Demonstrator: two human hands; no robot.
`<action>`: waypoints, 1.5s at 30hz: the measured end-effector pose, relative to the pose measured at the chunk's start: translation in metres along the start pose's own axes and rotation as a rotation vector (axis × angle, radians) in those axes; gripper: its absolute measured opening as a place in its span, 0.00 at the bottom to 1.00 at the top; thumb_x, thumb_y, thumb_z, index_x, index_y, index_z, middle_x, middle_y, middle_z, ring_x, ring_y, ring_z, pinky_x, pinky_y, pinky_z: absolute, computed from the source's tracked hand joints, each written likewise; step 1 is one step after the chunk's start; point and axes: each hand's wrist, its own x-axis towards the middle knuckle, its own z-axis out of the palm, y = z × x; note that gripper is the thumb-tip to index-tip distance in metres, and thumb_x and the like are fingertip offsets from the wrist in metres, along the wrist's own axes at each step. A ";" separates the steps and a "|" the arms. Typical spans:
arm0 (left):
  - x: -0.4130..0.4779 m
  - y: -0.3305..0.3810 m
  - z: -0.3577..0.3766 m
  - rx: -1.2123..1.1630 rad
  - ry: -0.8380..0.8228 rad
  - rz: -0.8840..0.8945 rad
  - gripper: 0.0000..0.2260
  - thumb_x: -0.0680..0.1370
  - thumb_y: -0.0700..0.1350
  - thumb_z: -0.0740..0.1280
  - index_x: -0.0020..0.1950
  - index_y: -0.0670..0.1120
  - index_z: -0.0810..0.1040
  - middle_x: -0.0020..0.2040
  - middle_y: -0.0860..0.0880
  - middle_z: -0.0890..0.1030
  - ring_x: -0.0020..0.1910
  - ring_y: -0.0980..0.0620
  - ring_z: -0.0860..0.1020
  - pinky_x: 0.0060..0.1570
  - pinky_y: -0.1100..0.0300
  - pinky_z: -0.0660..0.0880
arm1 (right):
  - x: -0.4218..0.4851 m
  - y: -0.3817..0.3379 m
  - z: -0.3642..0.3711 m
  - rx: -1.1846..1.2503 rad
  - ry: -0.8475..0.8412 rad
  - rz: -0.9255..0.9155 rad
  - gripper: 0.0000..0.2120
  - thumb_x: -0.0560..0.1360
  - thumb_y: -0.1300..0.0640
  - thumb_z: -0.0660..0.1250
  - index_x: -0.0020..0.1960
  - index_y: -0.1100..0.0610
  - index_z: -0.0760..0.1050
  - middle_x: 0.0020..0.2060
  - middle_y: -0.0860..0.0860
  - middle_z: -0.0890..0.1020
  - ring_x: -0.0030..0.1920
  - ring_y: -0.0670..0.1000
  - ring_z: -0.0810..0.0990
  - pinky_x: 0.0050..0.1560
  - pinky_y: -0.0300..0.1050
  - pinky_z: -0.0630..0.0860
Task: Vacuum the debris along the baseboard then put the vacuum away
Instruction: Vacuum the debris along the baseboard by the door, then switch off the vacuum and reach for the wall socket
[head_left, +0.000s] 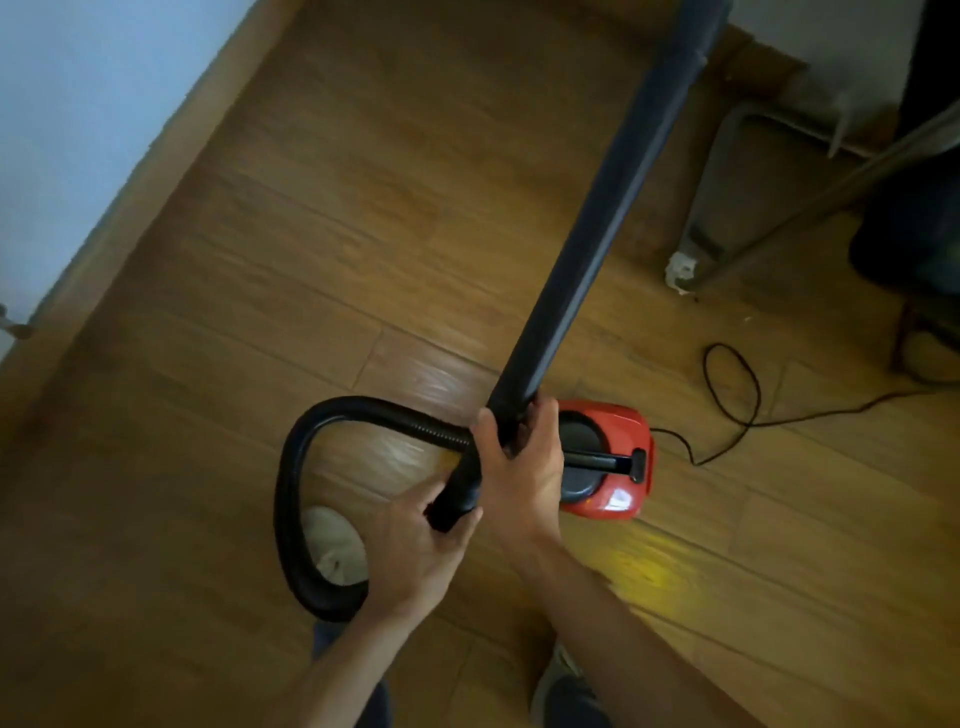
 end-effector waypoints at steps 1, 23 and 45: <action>0.001 0.006 0.011 0.020 -0.059 0.012 0.15 0.70 0.57 0.71 0.55 0.55 0.82 0.42 0.59 0.84 0.42 0.63 0.81 0.41 0.62 0.80 | 0.001 0.006 -0.017 0.011 0.053 0.019 0.13 0.78 0.56 0.67 0.60 0.56 0.69 0.43 0.46 0.80 0.43 0.42 0.81 0.43 0.37 0.78; -0.038 -0.001 0.160 0.486 -0.766 0.152 0.14 0.69 0.51 0.76 0.54 0.58 0.83 0.34 0.69 0.79 0.40 0.69 0.79 0.37 0.71 0.74 | -0.062 0.199 -0.151 0.247 0.694 0.607 0.12 0.73 0.55 0.71 0.53 0.54 0.72 0.40 0.49 0.80 0.41 0.46 0.80 0.47 0.48 0.78; 0.004 -0.090 0.241 0.584 -0.798 0.086 0.19 0.70 0.45 0.74 0.60 0.57 0.82 0.48 0.56 0.86 0.46 0.56 0.83 0.43 0.58 0.80 | -0.012 0.324 -0.127 0.130 0.592 0.887 0.19 0.74 0.57 0.69 0.57 0.55 0.61 0.52 0.57 0.77 0.54 0.59 0.79 0.53 0.47 0.75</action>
